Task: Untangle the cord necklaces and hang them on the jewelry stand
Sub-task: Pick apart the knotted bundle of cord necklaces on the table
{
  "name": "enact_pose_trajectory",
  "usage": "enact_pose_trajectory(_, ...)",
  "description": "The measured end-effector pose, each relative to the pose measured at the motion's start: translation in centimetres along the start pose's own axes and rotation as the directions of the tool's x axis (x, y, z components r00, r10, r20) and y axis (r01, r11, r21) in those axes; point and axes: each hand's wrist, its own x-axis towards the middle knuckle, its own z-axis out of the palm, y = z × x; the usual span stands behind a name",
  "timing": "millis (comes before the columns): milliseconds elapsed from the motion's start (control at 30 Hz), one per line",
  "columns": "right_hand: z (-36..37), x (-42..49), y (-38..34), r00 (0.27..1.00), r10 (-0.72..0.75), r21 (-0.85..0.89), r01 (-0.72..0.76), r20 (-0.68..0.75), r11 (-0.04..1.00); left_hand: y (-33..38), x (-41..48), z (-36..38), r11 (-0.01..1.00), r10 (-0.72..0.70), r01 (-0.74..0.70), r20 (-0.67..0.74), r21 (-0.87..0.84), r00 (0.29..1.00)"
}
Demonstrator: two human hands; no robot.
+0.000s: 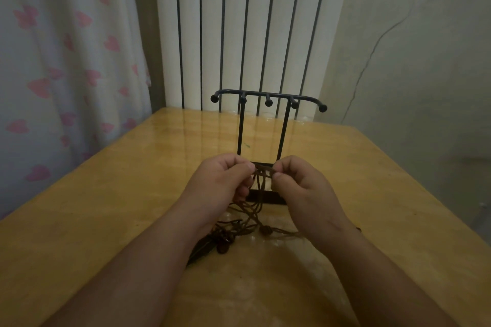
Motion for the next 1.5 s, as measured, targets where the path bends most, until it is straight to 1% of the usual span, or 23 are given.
enact_pose_trajectory(133,-0.2,-0.1,0.0,1.000,-0.004,0.074,0.004,-0.006,0.997,-0.2,0.2,0.0,1.000,0.002,-0.002,0.005,0.030,1.000)
enact_pose_trajectory(200,-0.3,-0.1,0.1,1.000,-0.029,0.031,0.029,-0.010,0.999,-0.2,0.1,0.0,0.998,0.003,-0.003,0.012,0.055,1.000)
enact_pose_trajectory(267,-0.2,-0.1,-0.1,0.999,-0.037,-0.066,0.036,-0.012,0.997,-0.1,0.0,0.0,0.997,0.003,-0.005,0.024,0.078,1.000)
enact_pose_trajectory(333,-0.2,-0.1,-0.2,0.999,-0.018,-0.080,0.015,-0.039,0.997,-0.1,-0.1,0.1,0.995,-0.001,0.001,0.006,0.101,1.000)
enact_pose_trajectory(400,-0.3,0.0,-0.3,0.998,0.035,0.014,-0.035,-0.058,0.999,0.0,0.0,0.1,0.992,-0.020,0.022,-0.021,0.124,1.000)
enact_pose_trajectory(500,-0.3,0.0,-0.6,0.992,0.116,0.173,-0.106,-0.049,0.979,0.0,0.1,0.3,0.989,-0.059,0.057,0.006,0.138,0.998)
enact_pose_trajectory(600,-0.3,0.0,-0.7,0.987,0.158,0.314,-0.149,-0.005,0.938,0.1,0.1,0.2,0.986,-0.075,0.068,0.038,0.153,0.997)
enact_pose_trajectory(700,-0.4,0.2,-0.6,0.982,0.187,0.406,-0.186,0.040,0.895,0.0,-0.1,0.3,0.980,-0.067,0.056,0.052,0.190,0.996)
enact_pose_trajectory(833,-0.7,0.6,-0.4,0.965,0.243,0.585,-0.252,0.095,0.771,0.2,-0.1,0.2,0.982,-0.054,0.052,0.007,0.181,0.999)
enact_pose_trajectory(867,-0.9,0.6,-0.3,0.964,0.248,0.571,-0.255,0.092,0.780,0.2,-0.1,0.1,0.982,-0.053,0.055,-0.012,0.179,0.999)
enact_pose_trajectory(900,-1.0,0.6,-0.2,0.967,0.242,0.517,-0.249,0.082,0.819,0.2,-0.1,0.1,0.982,-0.051,0.054,-0.026,0.178,0.998)
enact_pose_trajectory(967,-1.1,0.3,-0.1,0.979,0.194,0.342,-0.203,0.061,0.917,0.2,-0.1,0.3,0.984,-0.041,0.045,-0.029,0.174,0.999)
enact_pose_trajectory(1033,-1.1,0.1,-0.1,0.986,0.163,0.140,-0.164,0.024,0.976,0.3,-0.3,0.4,0.980,-0.030,0.035,-0.028,0.195,0.999)
enact_pose_trajectory(1100,-0.9,0.2,-0.2,0.990,0.138,0.008,-0.137,-0.033,0.990,0.4,-0.4,0.4,0.972,-0.017,0.022,-0.025,0.233,1.000)
enact_pose_trajectory(1167,-1.0,0.3,-0.2,0.986,0.152,-0.015,-0.153,-0.070,0.988,0.5,-0.4,0.4,0.971,-0.022,0.026,-0.020,0.239,1.000)
enact_pose_trajectory(1200,-1.0,0.4,-0.2,0.982,0.174,0.023,-0.173,-0.073,0.985,0.7,-0.5,0.3,0.973,-0.033,0.035,-0.016,0.228,0.999)
enact_pose_trajectory(1267,-1.2,0.6,-0.3,0.968,0.243,0.217,-0.225,-0.061,0.950,0.8,-0.5,0.2,0.983,-0.057,0.056,0.002,0.176,0.998)
enact_pose_trajectory(1333,-1.6,0.7,-0.4,0.954,0.300,0.478,-0.252,-0.025,0.841,0.9,-0.5,0.0,0.983,-0.074,0.070,0.021,0.169,0.997)
enact_pose_trajectory(1367,-1.7,0.7,-0.4,0.952,0.307,0.581,-0.246,-0.006,0.775,0.9,-0.6,-0.1,0.982,-0.080,0.074,0.027,0.174,0.996)
enact_pose_trajectory(1400,-1.8,0.8,-0.4,0.953,0.302,0.641,-0.235,0.005,0.731,1.0,-0.6,-0.1,0.983,-0.080,0.074,0.028,0.170,0.996)
enact_pose_trajectory(1433,-1.9,0.7,-0.3,0.955,0.296,0.654,-0.231,0.011,0.720,1.0,-0.6,0.0,0.984,-0.078,0.073,0.027,0.161,0.997)
enact_pose_trajectory(1467,-1.9,0.7,-0.2,0.957,0.290,0.622,-0.232,0.008,0.748,1.0,-0.6,0.0,0.986,-0.071,0.067,0.022,0.151,0.997)
enact_pose_trajectory(1500,-1.9,0.7,0.0,0.960,0.278,0.547,-0.232,-0.001,0.804,1.1,-0.6,0.1,0.988,-0.058,0.056,0.015,0.144,0.998)
